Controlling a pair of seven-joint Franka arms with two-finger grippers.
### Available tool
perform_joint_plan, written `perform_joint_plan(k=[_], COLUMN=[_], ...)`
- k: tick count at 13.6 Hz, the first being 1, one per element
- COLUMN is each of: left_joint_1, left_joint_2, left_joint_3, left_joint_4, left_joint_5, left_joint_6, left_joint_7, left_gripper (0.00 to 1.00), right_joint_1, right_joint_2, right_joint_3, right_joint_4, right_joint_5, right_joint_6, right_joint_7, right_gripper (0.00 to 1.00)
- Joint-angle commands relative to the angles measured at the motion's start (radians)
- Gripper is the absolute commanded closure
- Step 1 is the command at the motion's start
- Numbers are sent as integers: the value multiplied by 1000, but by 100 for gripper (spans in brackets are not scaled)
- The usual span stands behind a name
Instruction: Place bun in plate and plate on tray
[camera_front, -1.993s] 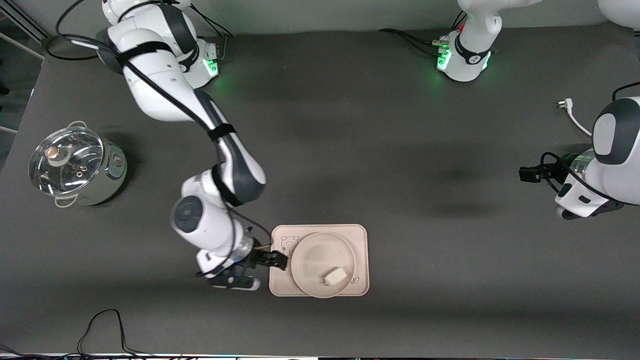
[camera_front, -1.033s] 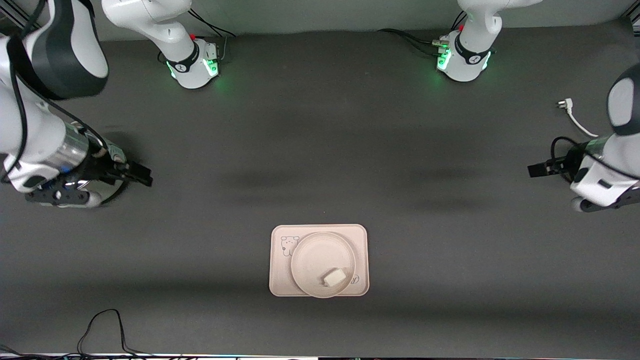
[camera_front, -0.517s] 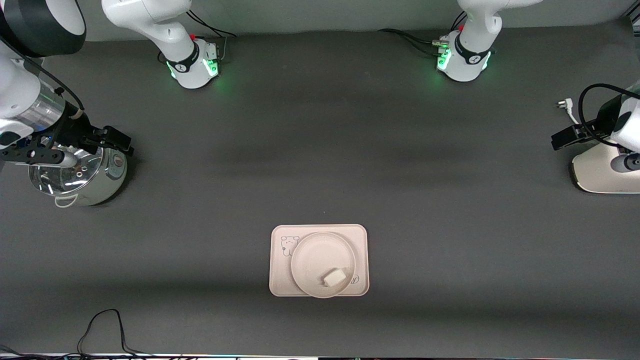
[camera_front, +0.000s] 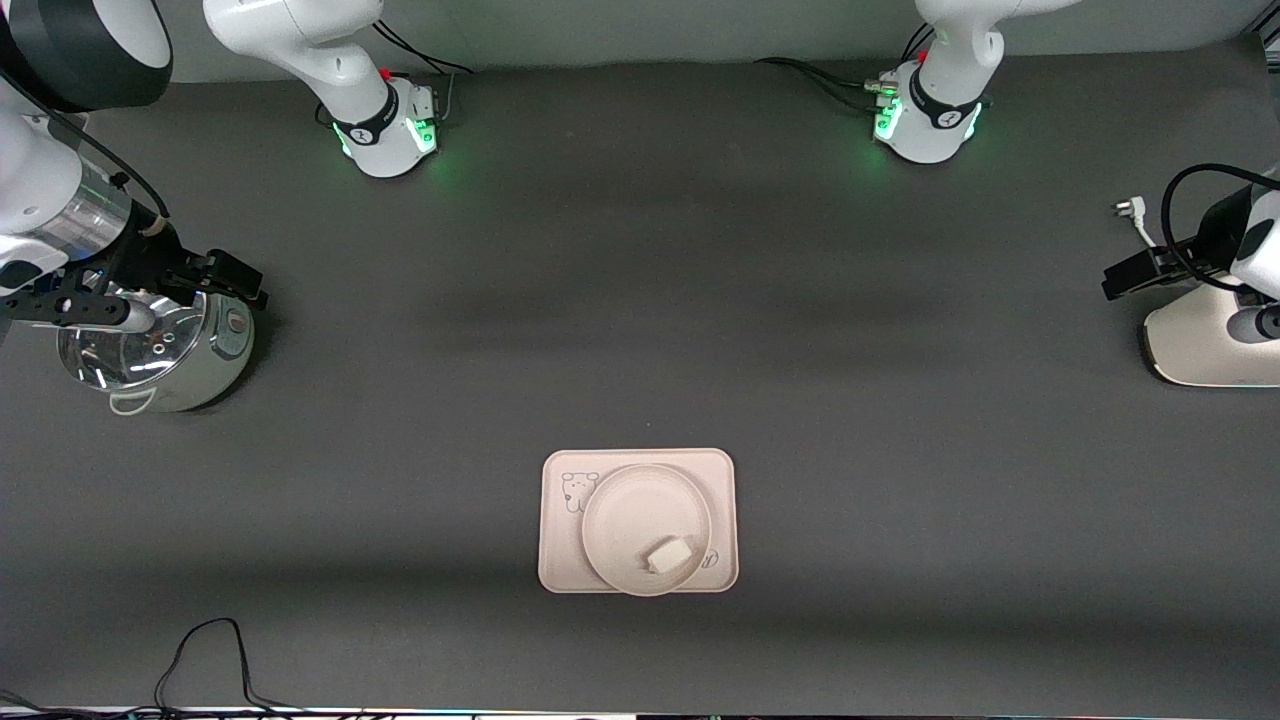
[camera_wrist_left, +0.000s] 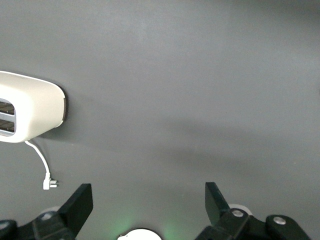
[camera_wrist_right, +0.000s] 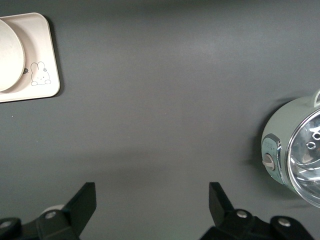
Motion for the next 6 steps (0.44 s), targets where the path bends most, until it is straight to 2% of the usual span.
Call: perform_joint_plan(k=[1,6], left_joint_1=[16,14], left_joint_2=[-2,-4], left_joint_3=[-12,-9], left_joint_4=[9,9], left_joint_5=[-6,-6], left_joint_6=[-1,-4], left_joint_7=[41,42], left_gripper=[0,0], right_joint_1=[8,9], right_joint_2=[-15,-12], right_joint_3=[-12,-21], right_joint_4=[-11,-11], right_joint_5=[-20,-18], right_joint_6=[3,6], right_joint_7=[-3,-3], right_gripper=[0,0])
